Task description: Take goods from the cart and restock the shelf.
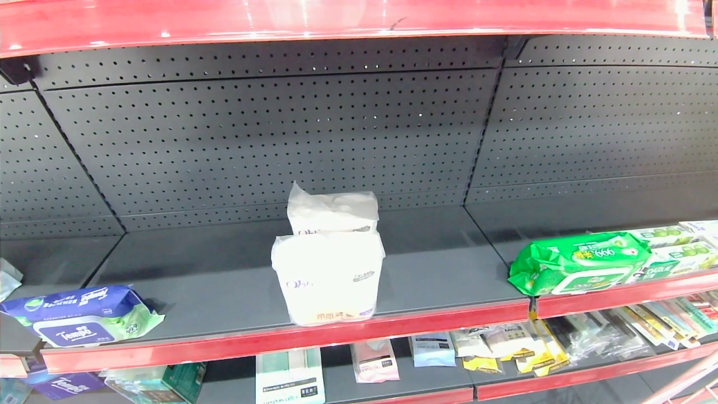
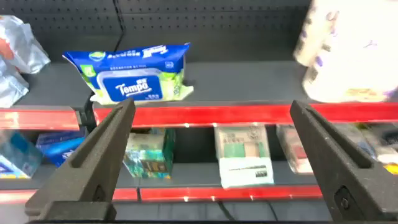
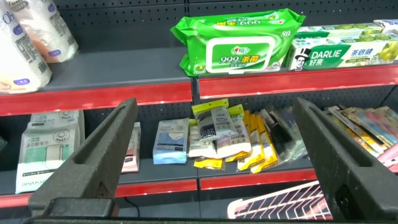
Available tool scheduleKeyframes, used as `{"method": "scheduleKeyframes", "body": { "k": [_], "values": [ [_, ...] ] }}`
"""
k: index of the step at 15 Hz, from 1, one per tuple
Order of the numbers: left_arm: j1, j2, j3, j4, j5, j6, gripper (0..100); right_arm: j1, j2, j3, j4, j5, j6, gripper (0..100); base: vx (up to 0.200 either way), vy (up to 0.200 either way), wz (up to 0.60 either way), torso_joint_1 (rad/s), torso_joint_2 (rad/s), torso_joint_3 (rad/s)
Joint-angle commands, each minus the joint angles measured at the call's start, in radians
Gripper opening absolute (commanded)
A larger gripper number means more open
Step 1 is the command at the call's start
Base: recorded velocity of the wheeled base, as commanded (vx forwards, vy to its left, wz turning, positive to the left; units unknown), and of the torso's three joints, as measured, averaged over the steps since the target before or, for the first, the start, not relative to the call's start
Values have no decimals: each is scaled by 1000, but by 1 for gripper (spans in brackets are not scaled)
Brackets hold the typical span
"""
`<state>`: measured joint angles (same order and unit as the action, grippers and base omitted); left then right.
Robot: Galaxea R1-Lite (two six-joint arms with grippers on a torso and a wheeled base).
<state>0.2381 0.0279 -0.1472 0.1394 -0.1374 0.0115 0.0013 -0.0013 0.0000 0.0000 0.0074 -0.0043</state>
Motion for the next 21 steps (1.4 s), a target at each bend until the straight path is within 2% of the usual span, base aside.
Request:
{"method": "scheduleKeyframes", "body": {
  "k": [1, 2, 4, 5, 7, 10, 18, 21],
  "values": [
    [3, -28, 110, -113, -7, 8, 100, 0, 1, 0, 2, 0, -3, 100, 0, 0, 0, 0, 0, 0],
    [3, -28, 123, -122, -2, 58, 100, 2, 1, 0, 2, 2, -10, 100, 0, 0, 0, 0, 0, 0],
    [3, -28, 130, -142, 32, 82, 100, 2, 1, 0, 0, 2, -8, 100, 0, 0, 0, 0, 0, 0],
    [3, -28, 130, -144, 79, 84, 100, 2, 1, 0, 2, 0, -2, 100, 0, 0, 0, 0, 0, 0],
    [3, -28, 132, -144, 121, 73, 100, 2, 1, 0, 2, 2, -8, 100, 0, 0, 0, 0, 0, 0],
    [3, -28, 130, -144, 121, 70, 100, 2, 1, 0, 0, 3, -6, 100, 0, 0, 0, 0, 0, 0],
    [3, -28, 130, -144, 121, 73, 100, 2, 1, 0, 0, 3, -5, 100, 0, 0, 600, 6, 0, 1],
    [3, -28, 130, -144, 116, 73, 100, 2, 1, 0, 2, 2, -2, 100, 0, 0, 0, 0, 0, 0]
  ]
}}
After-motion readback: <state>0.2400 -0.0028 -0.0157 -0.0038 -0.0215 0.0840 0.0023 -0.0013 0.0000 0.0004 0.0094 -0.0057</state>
